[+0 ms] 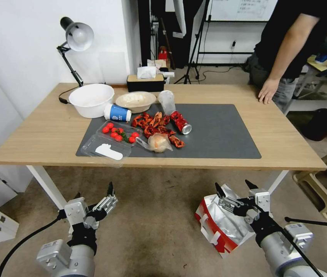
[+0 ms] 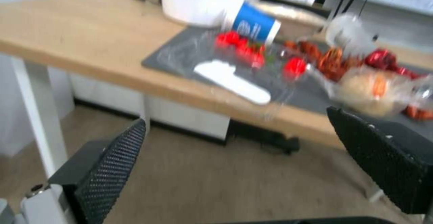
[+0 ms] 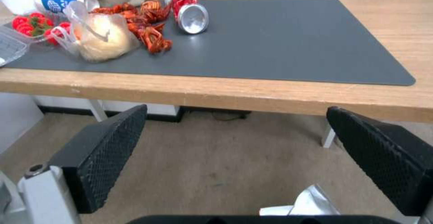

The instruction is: Pick up the food delivery bag from the floor and place it on the table.

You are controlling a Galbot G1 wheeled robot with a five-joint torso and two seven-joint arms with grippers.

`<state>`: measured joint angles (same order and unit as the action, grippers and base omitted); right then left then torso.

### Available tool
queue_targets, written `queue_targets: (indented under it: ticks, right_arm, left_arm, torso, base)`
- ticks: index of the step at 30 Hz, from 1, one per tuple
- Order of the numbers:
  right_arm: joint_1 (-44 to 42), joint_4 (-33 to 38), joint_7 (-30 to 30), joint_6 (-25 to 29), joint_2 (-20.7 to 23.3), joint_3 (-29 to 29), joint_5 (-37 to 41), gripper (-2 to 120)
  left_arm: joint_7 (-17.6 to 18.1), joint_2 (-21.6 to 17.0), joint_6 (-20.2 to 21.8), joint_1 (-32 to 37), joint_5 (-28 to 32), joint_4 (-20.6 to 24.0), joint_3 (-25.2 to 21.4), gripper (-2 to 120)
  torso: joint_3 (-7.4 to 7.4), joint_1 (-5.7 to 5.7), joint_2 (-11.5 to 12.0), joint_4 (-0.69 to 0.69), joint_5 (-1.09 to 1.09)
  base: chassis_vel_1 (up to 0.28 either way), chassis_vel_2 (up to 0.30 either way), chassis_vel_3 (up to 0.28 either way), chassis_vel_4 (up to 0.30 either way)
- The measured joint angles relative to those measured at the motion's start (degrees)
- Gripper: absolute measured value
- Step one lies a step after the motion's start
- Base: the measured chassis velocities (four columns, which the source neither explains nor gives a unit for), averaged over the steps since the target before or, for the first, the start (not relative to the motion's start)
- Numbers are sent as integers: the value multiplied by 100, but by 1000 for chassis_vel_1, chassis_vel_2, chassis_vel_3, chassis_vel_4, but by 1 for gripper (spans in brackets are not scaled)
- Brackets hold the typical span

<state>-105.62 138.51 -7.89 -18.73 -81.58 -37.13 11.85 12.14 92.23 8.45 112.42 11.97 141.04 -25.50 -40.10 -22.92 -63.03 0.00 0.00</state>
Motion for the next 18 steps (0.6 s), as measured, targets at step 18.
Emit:
queue_targets:
  ticks: [18]
  right_arm:
    - [-42,-71,46,206,-27,23,-132,100]
  left_arm:
    - [-288,-7,-740,-106,98,-308,-295,100]
  torso:
    - [6,4,13,0,0]
  base:
    - [0,0,0,0]
